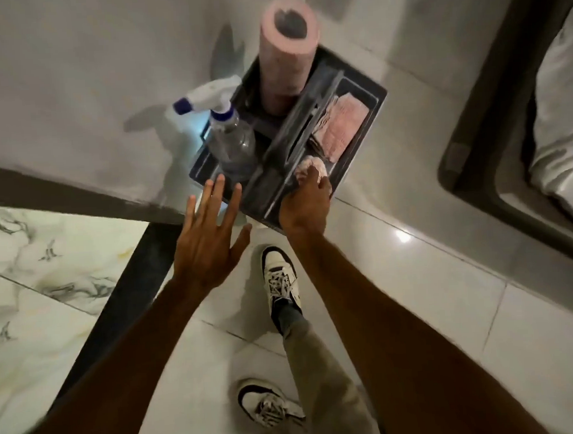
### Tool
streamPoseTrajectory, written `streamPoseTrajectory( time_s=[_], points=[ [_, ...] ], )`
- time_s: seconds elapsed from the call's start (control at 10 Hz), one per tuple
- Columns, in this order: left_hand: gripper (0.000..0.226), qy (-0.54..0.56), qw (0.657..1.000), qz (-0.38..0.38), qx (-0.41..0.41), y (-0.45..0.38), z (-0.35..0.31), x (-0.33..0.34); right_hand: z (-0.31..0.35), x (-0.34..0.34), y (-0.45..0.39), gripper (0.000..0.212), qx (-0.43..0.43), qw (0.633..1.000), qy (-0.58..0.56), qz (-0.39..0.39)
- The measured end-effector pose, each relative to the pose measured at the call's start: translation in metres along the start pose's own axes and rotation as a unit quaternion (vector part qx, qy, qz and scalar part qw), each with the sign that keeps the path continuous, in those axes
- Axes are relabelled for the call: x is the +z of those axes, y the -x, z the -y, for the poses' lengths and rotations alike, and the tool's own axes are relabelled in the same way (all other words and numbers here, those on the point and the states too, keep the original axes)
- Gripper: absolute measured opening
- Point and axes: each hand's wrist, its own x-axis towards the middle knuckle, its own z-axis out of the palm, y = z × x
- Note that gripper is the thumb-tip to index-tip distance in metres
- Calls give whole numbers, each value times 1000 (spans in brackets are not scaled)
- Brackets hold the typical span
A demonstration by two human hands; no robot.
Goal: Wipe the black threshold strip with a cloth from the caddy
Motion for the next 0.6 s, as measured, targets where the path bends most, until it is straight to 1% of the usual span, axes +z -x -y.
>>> streamPoseTrajectory(
  time_s=[0.1,0.2,0.3,0.4,0.5,0.6],
  points=[
    [89,-21,1000,22,0,-24,15,28,-18,30,-41,69,-10,1000,15,-7],
    [84,-29,999,10,17,-27,24,40,-31,53,-62,93,6,998,59,30],
    [84,-43,998,19,30,-28,26,44,-38,60,-64,104,52,989,91,108],
    [88,-58,997,40,20,-25,23,36,-33,45,-46,94,23,992,55,109],
    [89,-47,997,60,-12,-19,6,-1,-16,4,-17,72,-14,997,6,73],
    [85,8,1000,-13,-27,41,-41,-51,4,-76,36,42,-52,998,-23,12]
  ],
)
